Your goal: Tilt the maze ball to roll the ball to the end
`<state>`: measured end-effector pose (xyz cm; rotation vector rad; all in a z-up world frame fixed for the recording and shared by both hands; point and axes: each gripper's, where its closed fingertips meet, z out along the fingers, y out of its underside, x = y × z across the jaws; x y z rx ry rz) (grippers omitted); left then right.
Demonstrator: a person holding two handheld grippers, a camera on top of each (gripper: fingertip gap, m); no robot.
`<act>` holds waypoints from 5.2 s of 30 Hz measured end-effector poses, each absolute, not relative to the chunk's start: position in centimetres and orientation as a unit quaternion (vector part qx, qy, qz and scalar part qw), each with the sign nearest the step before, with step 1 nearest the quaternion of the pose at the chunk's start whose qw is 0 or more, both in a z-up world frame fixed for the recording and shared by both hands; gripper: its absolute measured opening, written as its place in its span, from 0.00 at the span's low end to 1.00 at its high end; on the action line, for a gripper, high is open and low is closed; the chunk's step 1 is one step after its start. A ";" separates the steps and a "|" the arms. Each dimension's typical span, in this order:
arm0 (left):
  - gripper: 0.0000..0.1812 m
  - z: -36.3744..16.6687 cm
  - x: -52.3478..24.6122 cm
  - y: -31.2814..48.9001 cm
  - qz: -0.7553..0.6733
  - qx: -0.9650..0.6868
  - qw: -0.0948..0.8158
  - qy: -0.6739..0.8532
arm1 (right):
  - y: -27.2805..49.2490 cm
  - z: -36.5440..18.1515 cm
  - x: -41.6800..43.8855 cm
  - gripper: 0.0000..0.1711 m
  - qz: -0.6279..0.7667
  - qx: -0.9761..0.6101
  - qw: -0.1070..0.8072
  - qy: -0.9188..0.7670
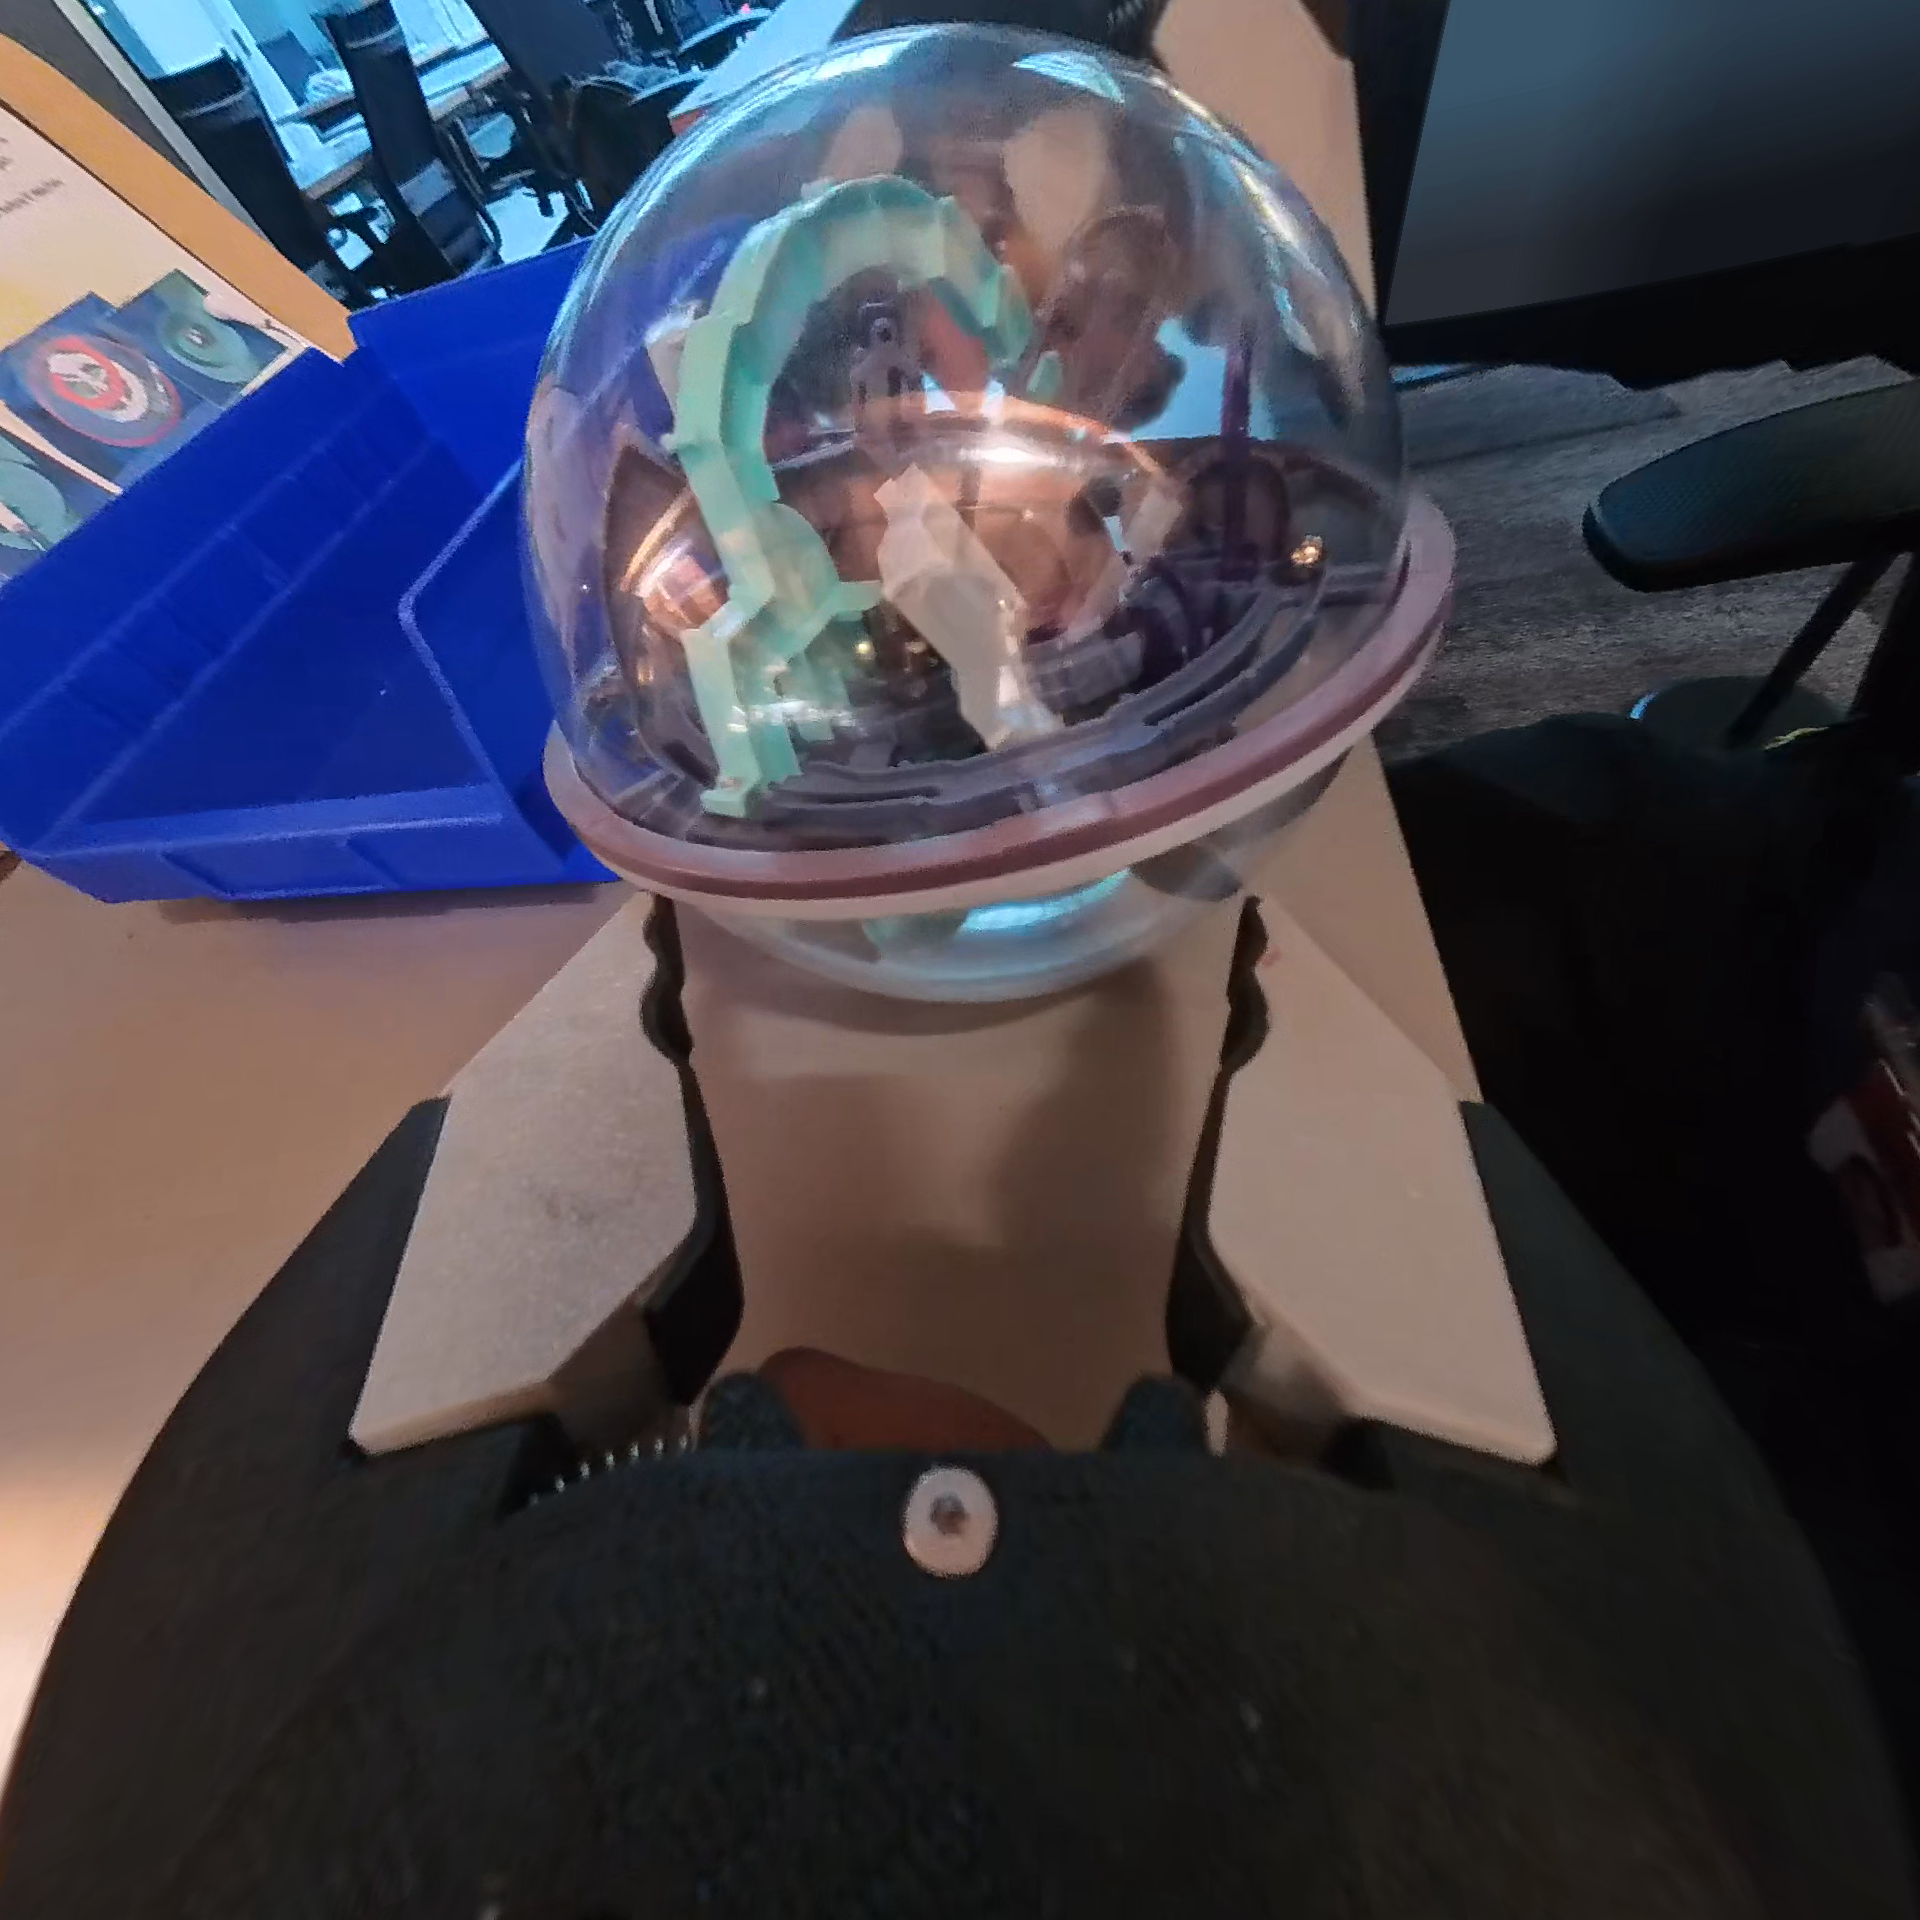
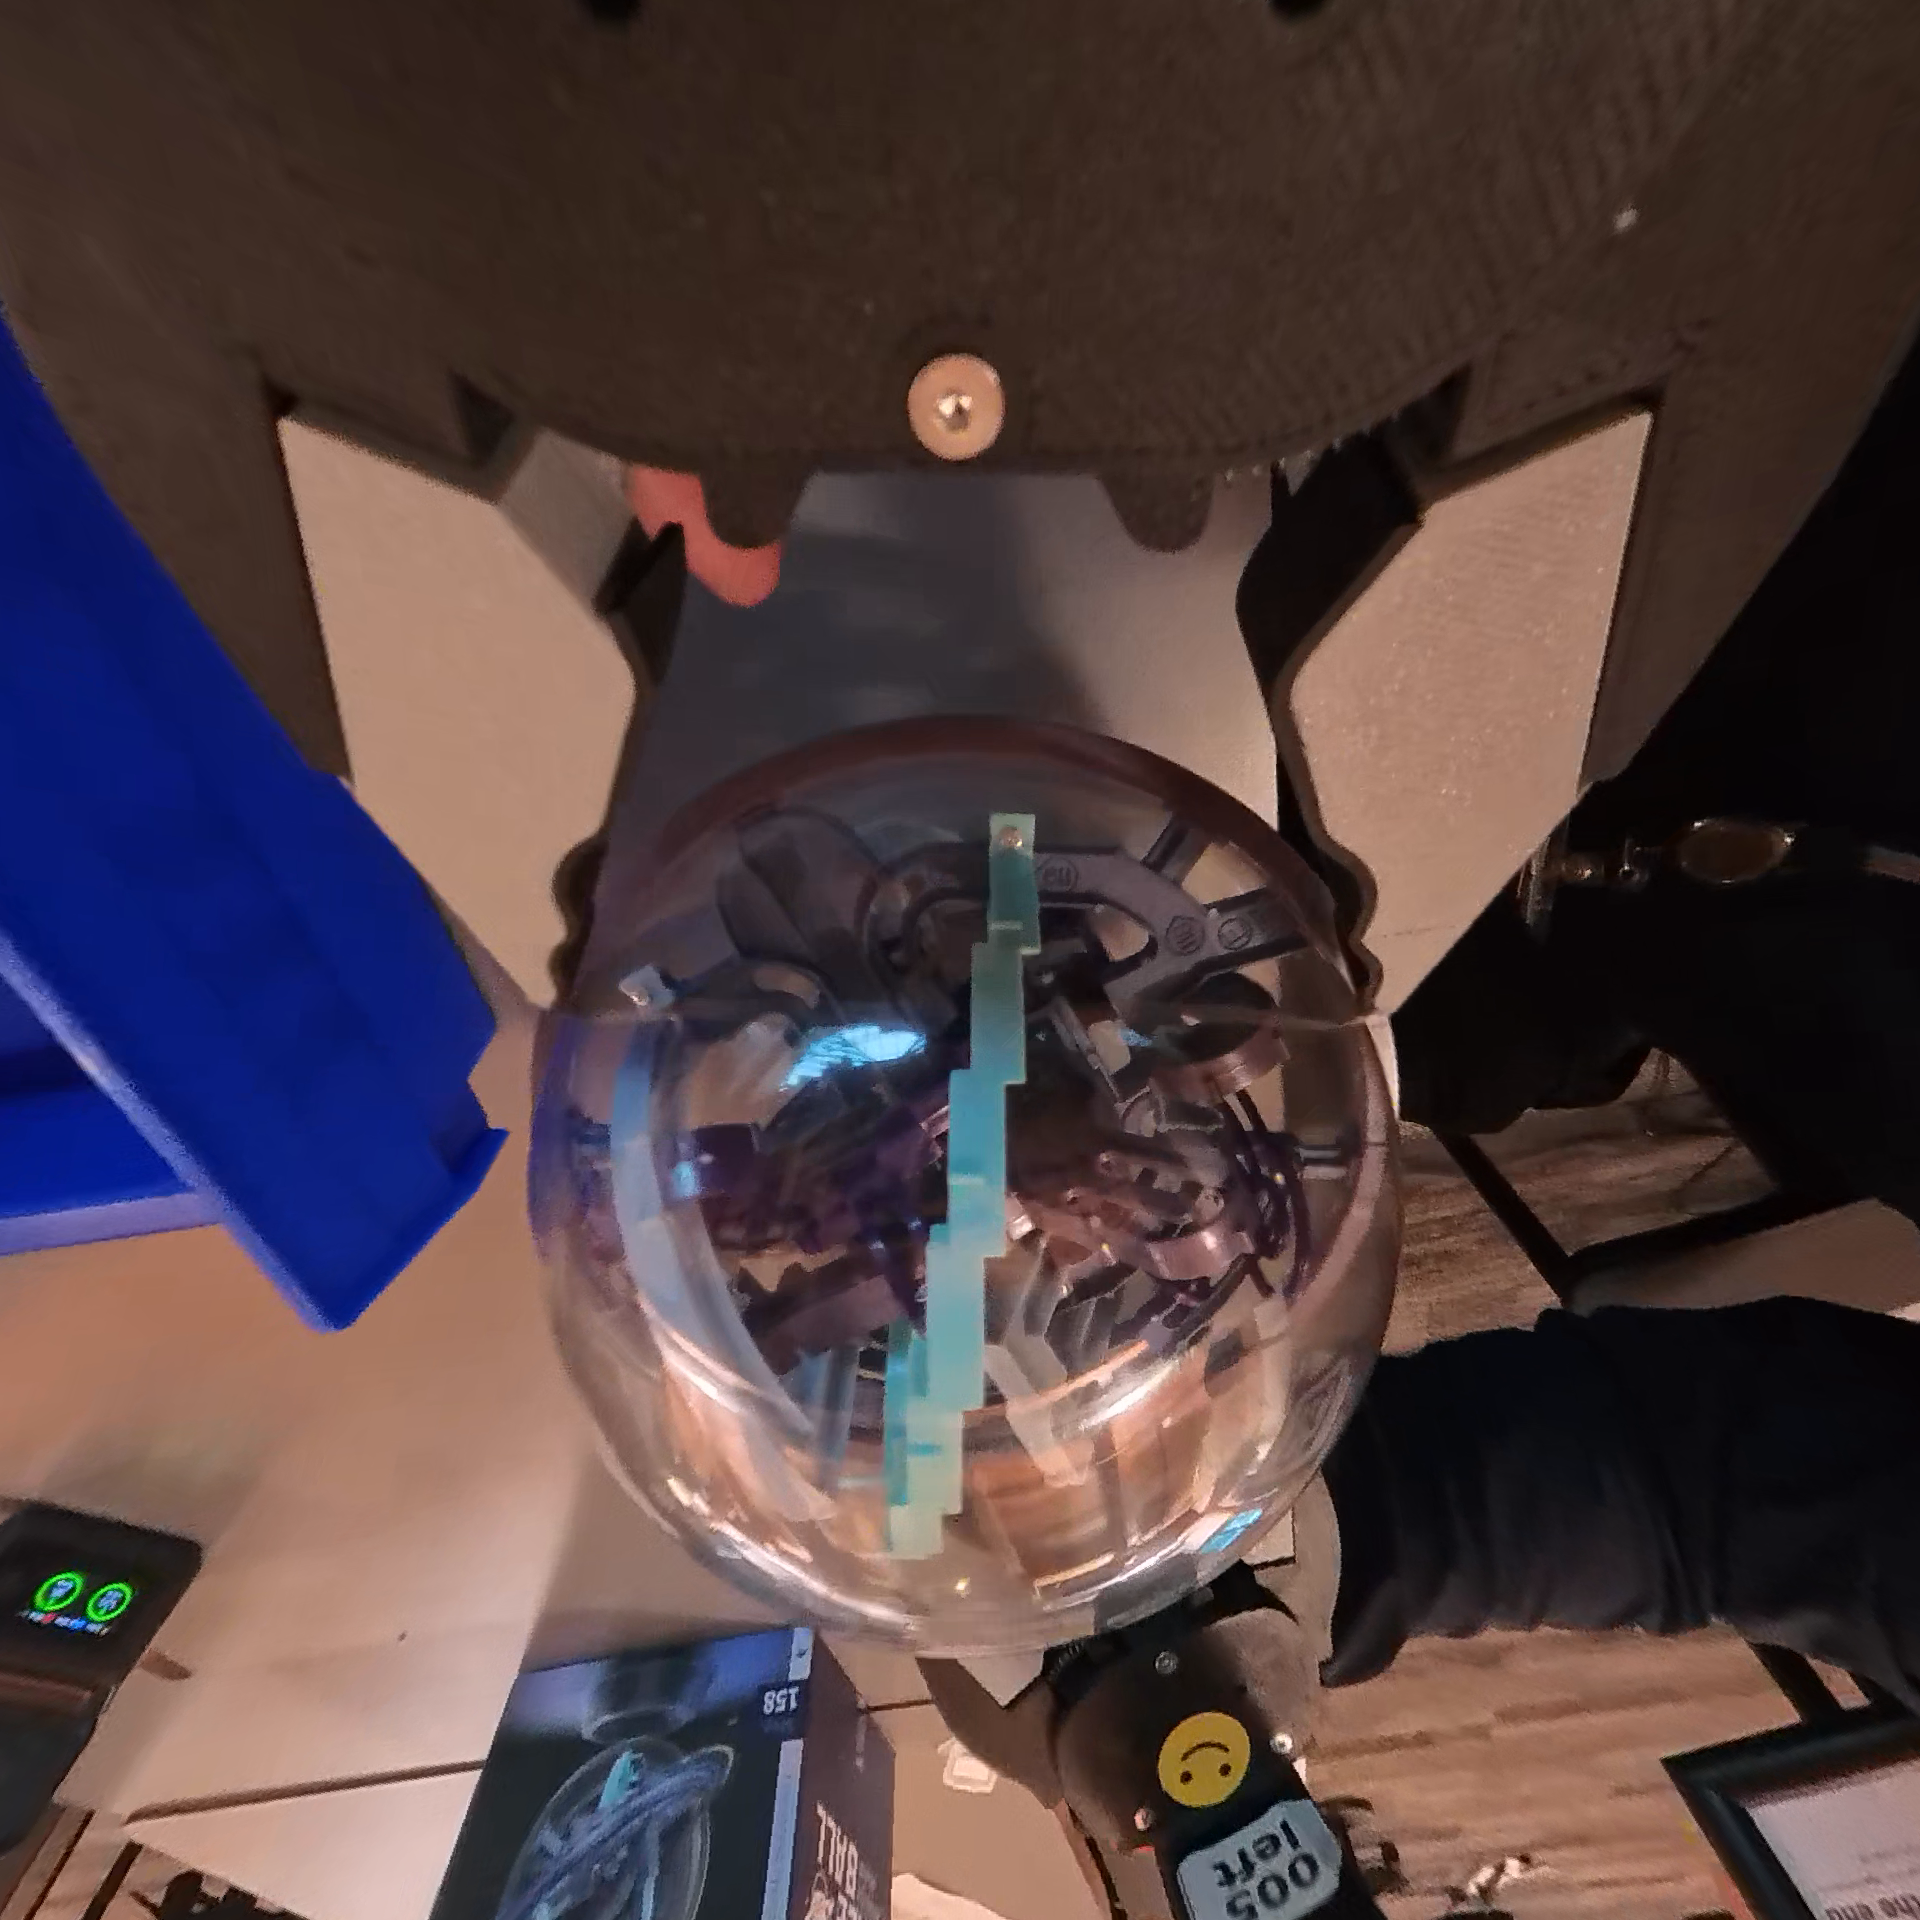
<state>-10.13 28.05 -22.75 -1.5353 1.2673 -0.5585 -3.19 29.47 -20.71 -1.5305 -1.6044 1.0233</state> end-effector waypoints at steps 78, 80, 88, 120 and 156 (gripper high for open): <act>0.52 -21.9 -9.5 29.4 -0.181 -0.627 0.529 0.544 | 31.3 -17.4 -3.5 0.78 0.485 -0.602 0.296 -0.561; 0.52 -22.0 -9.7 29.5 -0.173 -0.629 0.533 0.538 | 31.3 -17.5 -3.6 0.78 0.479 -0.606 0.309 -0.555; 0.52 -21.2 -10.6 27.3 -0.231 -0.672 0.543 0.448 | 31.2 -17.4 -4.1 0.78 0.432 -0.646 0.372 -0.507; 0.54 -21.3 -9.2 29.5 -0.377 -0.675 0.417 0.477 | 33.8 -18.2 -3.6 0.82 0.573 -0.631 0.215 -0.477; 0.49 -20.2 -7.1 30.5 -0.448 -0.697 0.439 0.348 | 33.6 -19.4 -1.8 0.86 0.600 -0.643 0.167 -0.446</act>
